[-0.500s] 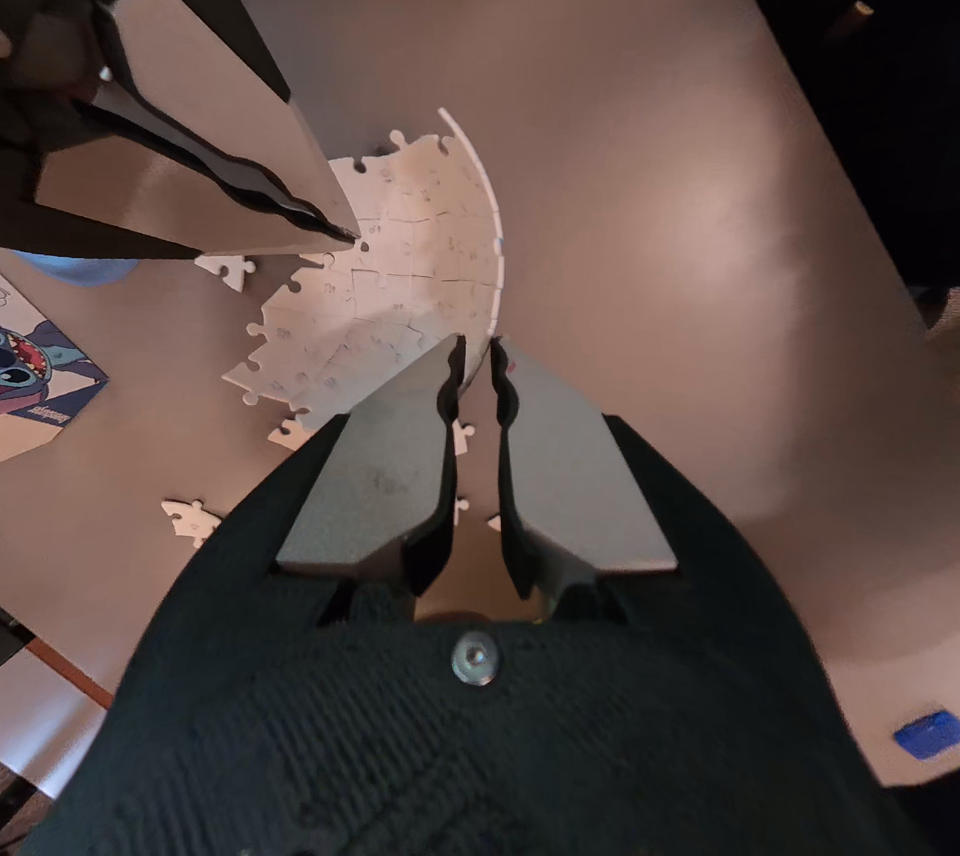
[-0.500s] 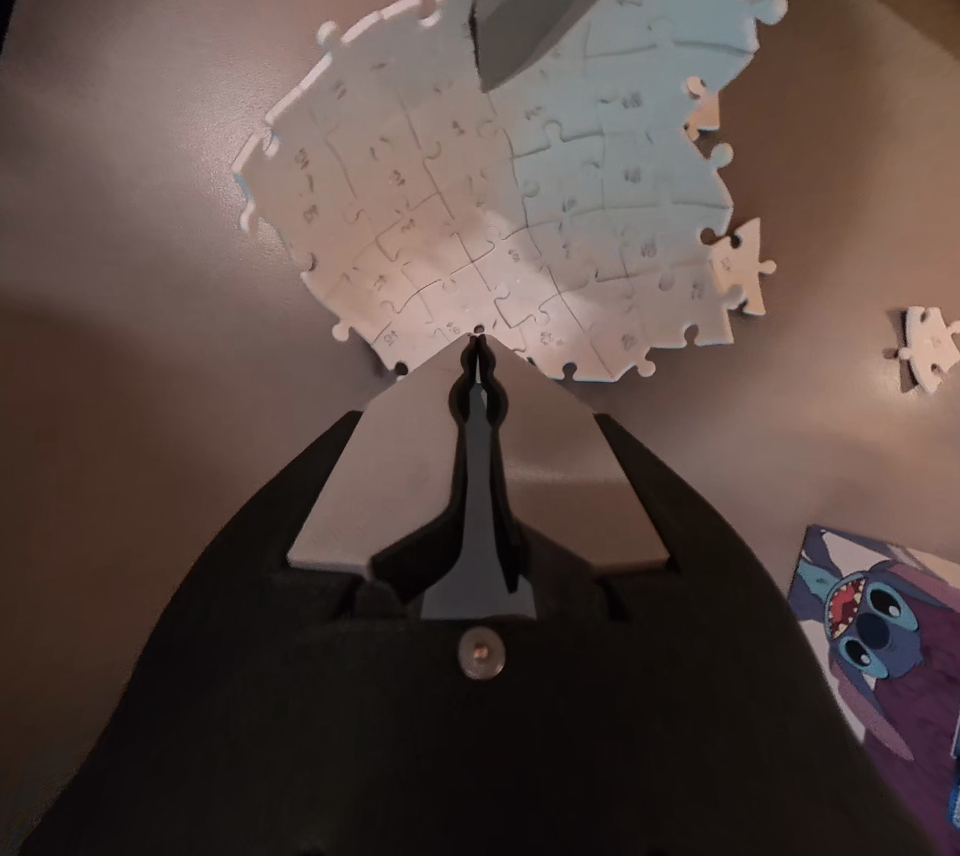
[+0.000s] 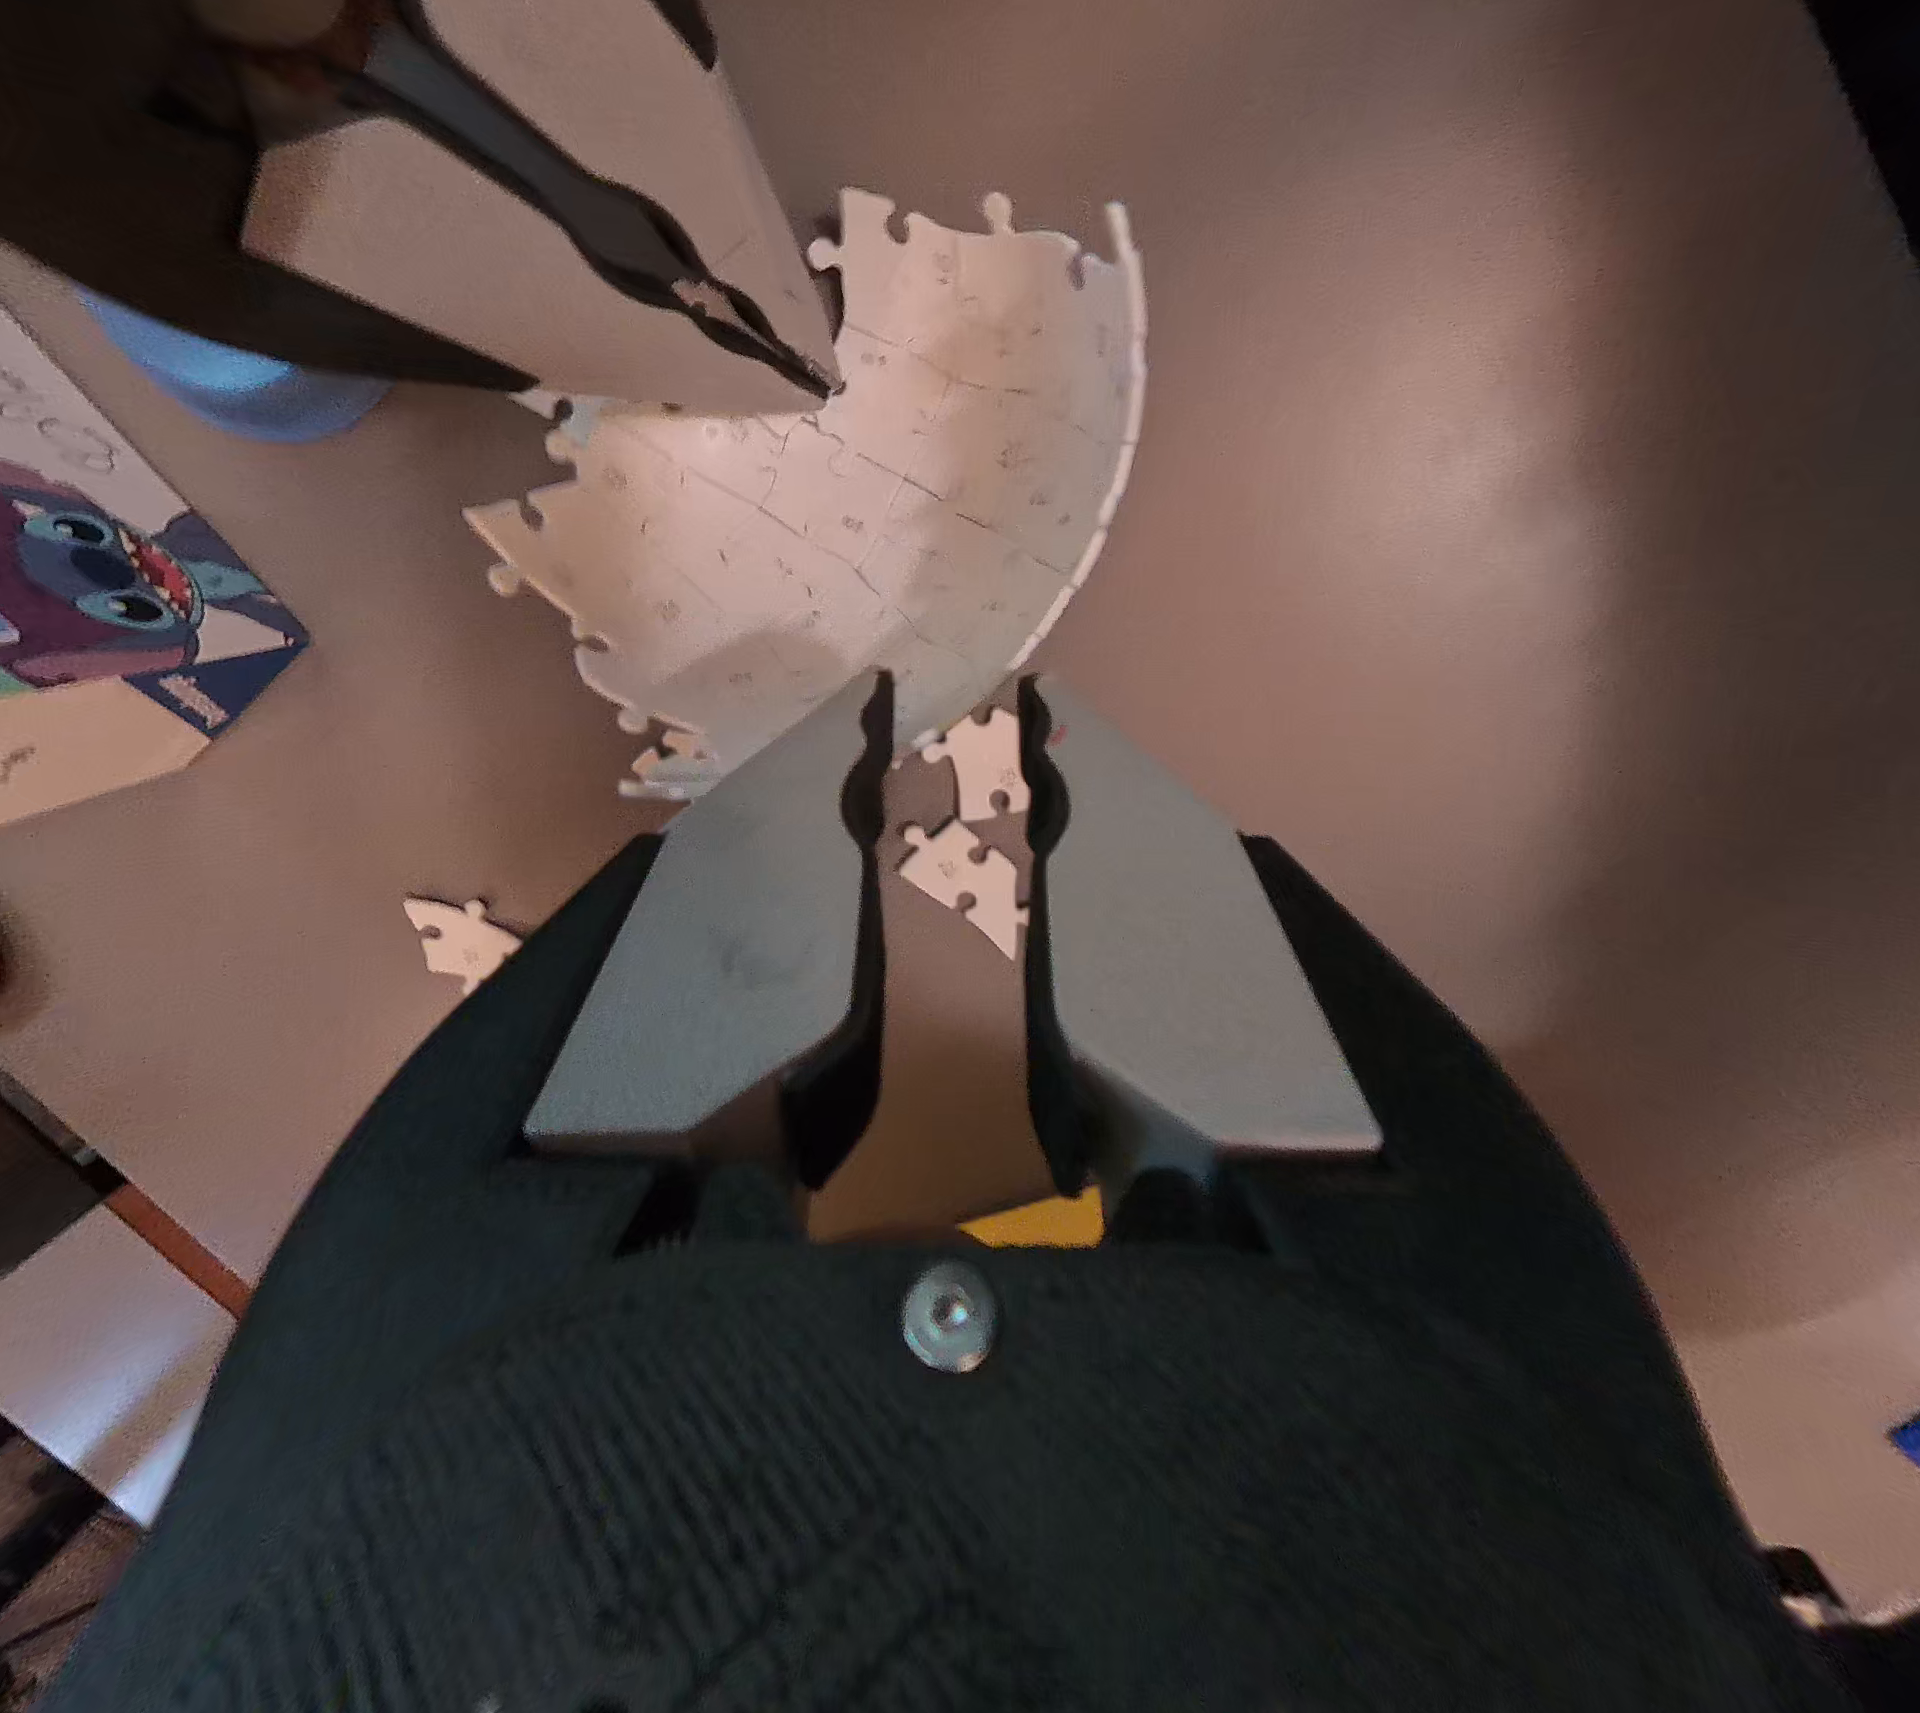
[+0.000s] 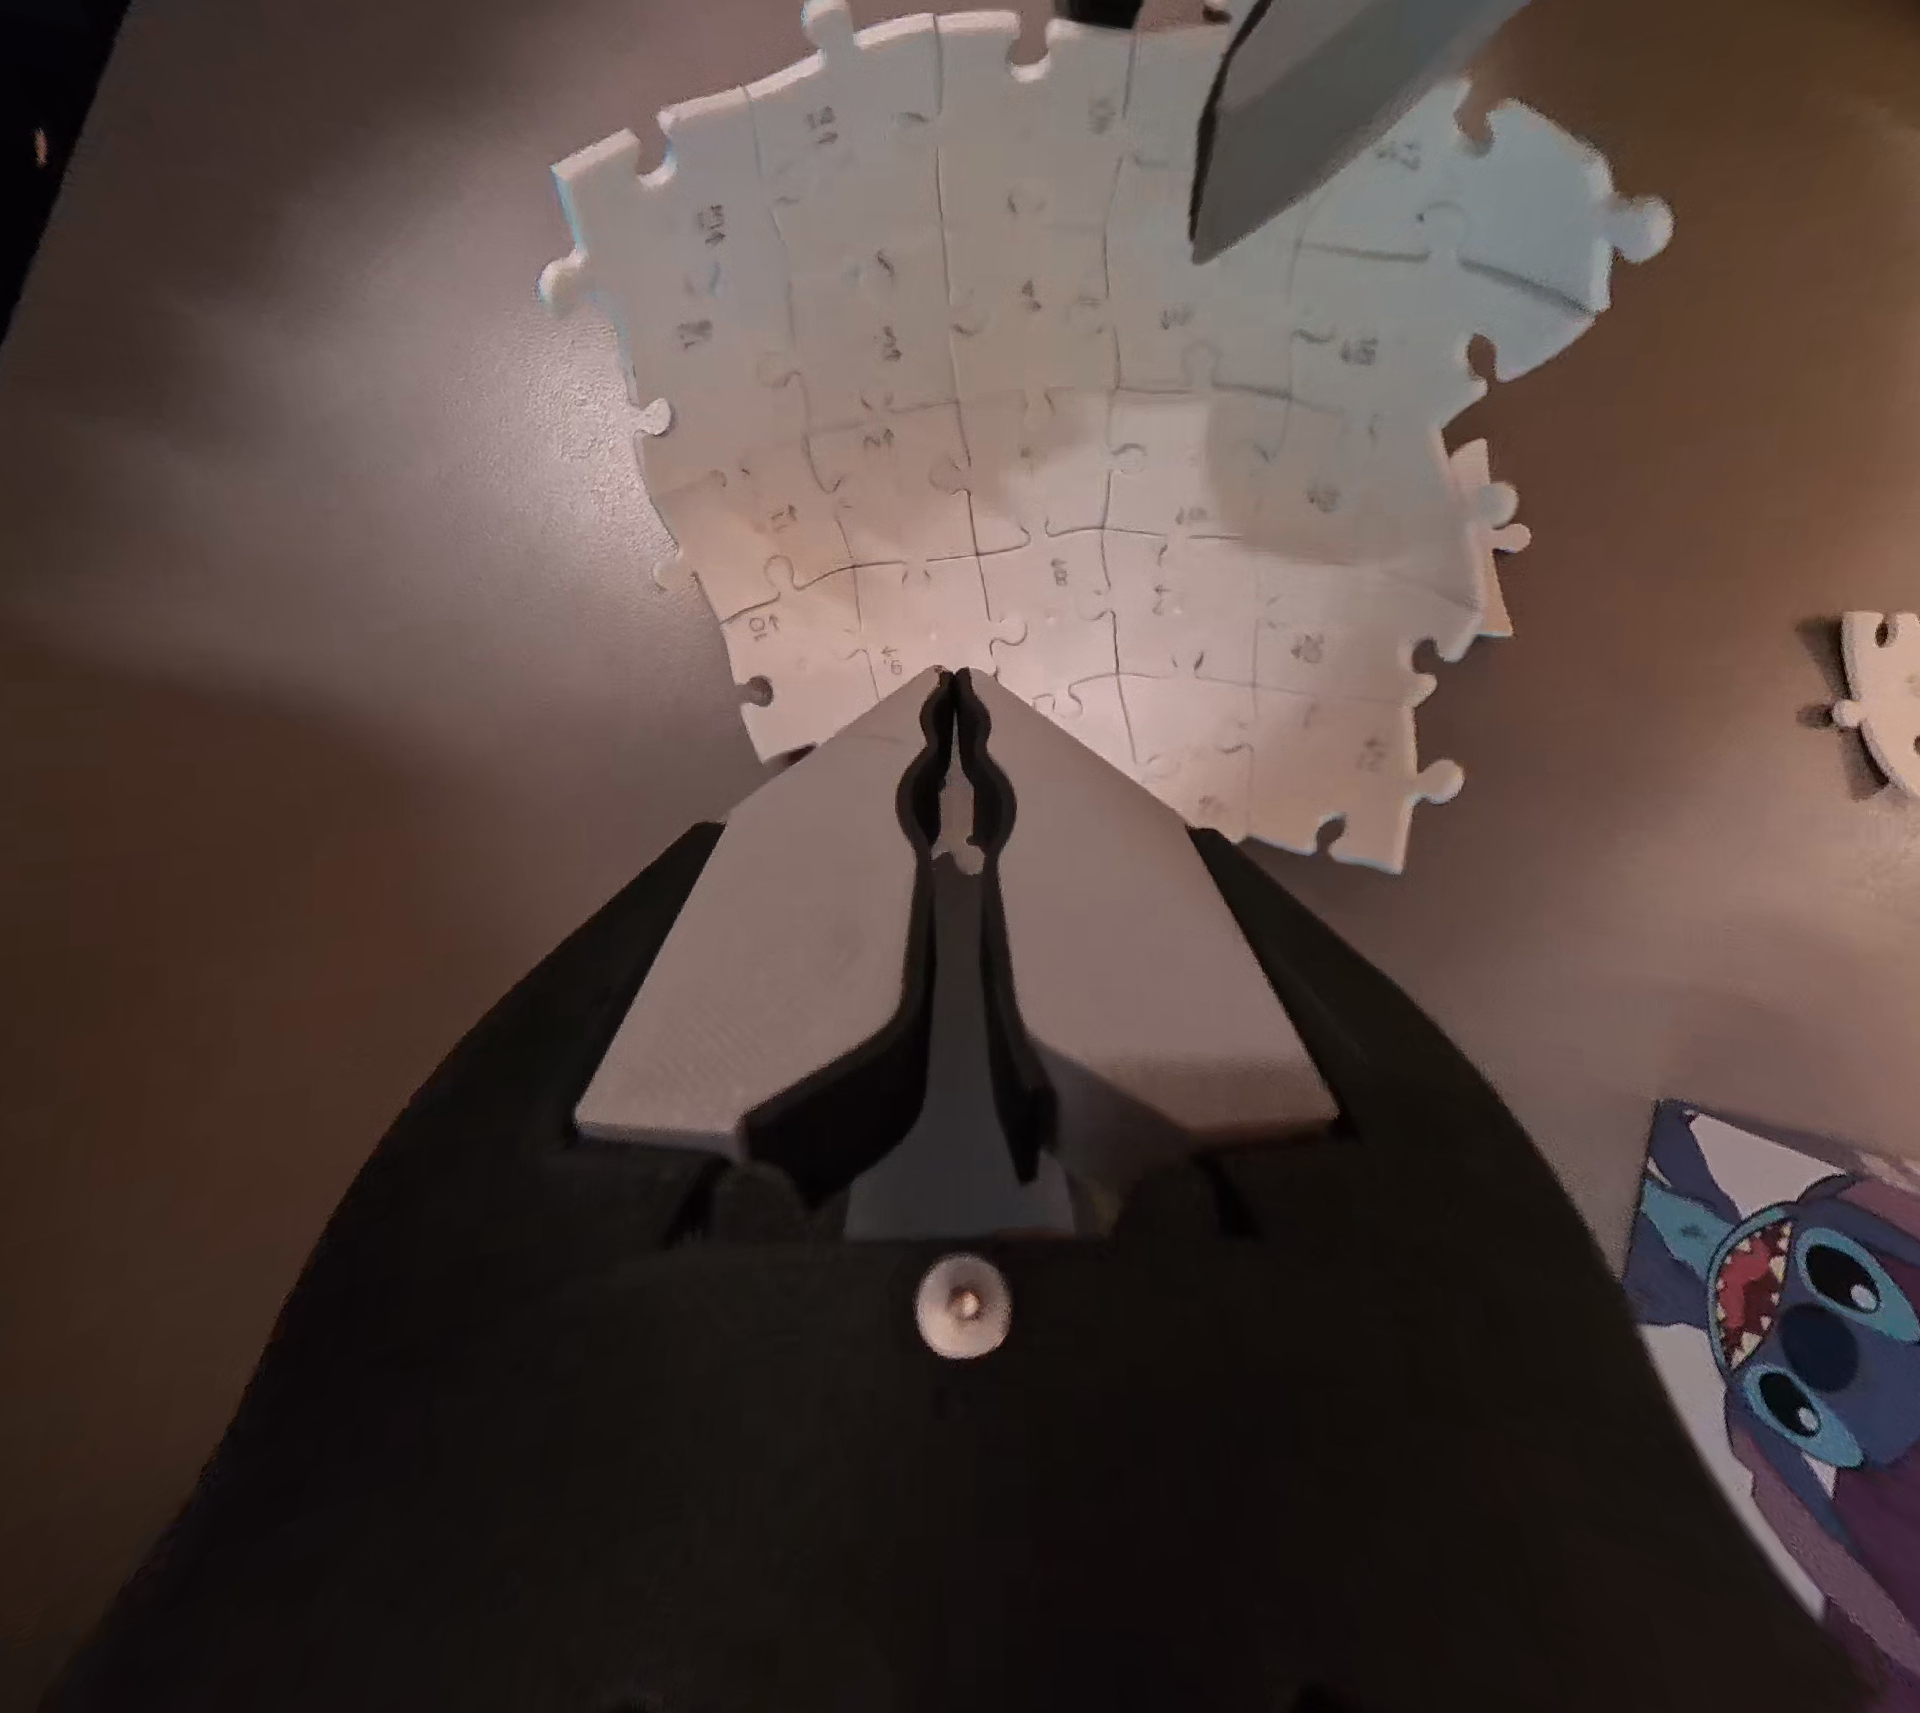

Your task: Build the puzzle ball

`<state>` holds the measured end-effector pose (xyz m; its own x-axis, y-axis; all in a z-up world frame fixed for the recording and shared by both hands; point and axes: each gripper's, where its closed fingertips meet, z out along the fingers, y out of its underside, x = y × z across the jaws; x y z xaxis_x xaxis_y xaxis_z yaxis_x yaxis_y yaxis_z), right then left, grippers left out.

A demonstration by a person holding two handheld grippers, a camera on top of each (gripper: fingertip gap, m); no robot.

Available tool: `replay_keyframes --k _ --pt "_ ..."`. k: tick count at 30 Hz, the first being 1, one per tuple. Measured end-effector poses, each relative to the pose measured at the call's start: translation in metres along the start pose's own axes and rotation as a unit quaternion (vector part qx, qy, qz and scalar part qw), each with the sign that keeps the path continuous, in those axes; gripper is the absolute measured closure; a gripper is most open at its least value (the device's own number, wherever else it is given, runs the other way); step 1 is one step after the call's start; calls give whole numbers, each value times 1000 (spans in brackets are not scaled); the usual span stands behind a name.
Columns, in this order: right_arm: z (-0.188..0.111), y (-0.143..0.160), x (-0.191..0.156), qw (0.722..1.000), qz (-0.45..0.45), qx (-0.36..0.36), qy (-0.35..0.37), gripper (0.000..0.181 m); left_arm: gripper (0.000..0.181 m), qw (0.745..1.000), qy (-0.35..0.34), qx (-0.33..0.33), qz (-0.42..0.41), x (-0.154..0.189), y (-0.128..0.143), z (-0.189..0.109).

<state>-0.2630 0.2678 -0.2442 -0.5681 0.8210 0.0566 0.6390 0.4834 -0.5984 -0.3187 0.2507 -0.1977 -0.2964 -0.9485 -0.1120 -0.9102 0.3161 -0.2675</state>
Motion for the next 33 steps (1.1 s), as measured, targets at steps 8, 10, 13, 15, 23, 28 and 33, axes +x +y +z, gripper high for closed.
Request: replay_keyframes --k 8,10,13,15,23,28,33 --pt "2 -1 0 998 31 -18 42 181 144 994 -84 54 -42 21 -12 -35" --pt "2 -2 0 998 42 -19 45 181 144 992 -100 73 -37 30 -25 -36" --pt "2 -2 1 997 53 -20 50 181 141 987 -154 46 -25 27 -36 -22" --pt "2 -1 1 997 58 -22 55 181 140 986 -160 43 -15 28 -47 -9" --pt "2 -2 1 995 62 -11 73 181 173 990 -130 -44 14 23 -25 28" --pt "0 -2 2 997 44 -2 66 181 178 996 -80 -21 44 25 -23 27" --pt "-2 0 3 998 27 9 51 181 179 996 -47 -13 80 23 -20 26"
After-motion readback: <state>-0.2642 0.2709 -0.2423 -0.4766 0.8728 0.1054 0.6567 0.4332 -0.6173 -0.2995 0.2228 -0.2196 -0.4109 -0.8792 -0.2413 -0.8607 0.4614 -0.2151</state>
